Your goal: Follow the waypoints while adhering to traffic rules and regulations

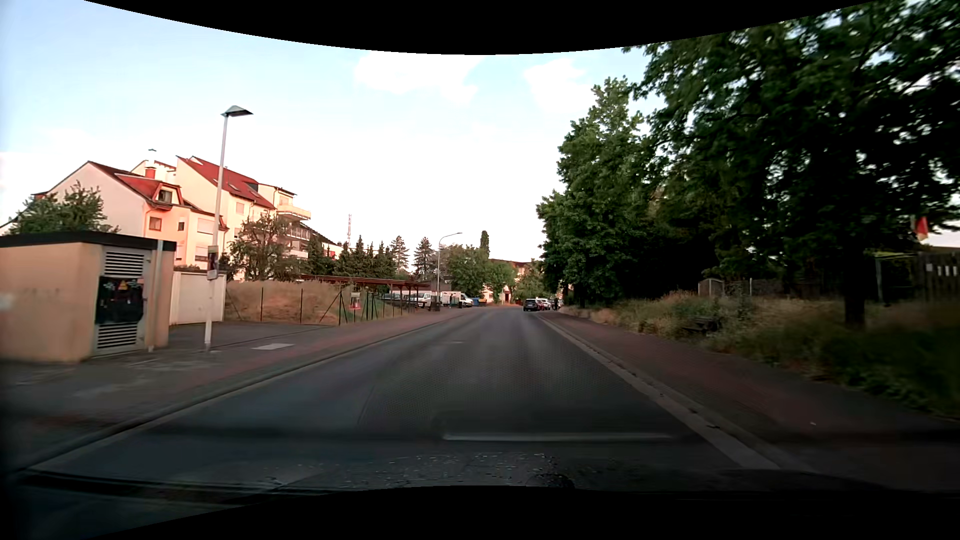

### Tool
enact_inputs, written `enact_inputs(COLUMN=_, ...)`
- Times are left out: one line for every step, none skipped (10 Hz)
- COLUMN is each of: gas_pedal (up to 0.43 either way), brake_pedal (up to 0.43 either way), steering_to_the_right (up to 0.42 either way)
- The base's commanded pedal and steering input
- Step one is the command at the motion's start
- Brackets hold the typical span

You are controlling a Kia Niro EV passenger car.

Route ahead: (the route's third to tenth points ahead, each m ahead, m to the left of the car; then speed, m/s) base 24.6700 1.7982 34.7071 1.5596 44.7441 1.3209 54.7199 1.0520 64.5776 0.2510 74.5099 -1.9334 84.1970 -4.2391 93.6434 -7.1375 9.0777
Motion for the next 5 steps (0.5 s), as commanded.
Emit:
enact_inputs(gas_pedal=0.028, brake_pedal=0.000, steering_to_the_right=-0.007)
enact_inputs(gas_pedal=0.028, brake_pedal=0.000, steering_to_the_right=-0.007)
enact_inputs(gas_pedal=0.028, brake_pedal=0.000, steering_to_the_right=-0.007)
enact_inputs(gas_pedal=0.028, brake_pedal=0.000, steering_to_the_right=-0.007)
enact_inputs(gas_pedal=0.028, brake_pedal=0.000, steering_to_the_right=-0.007)
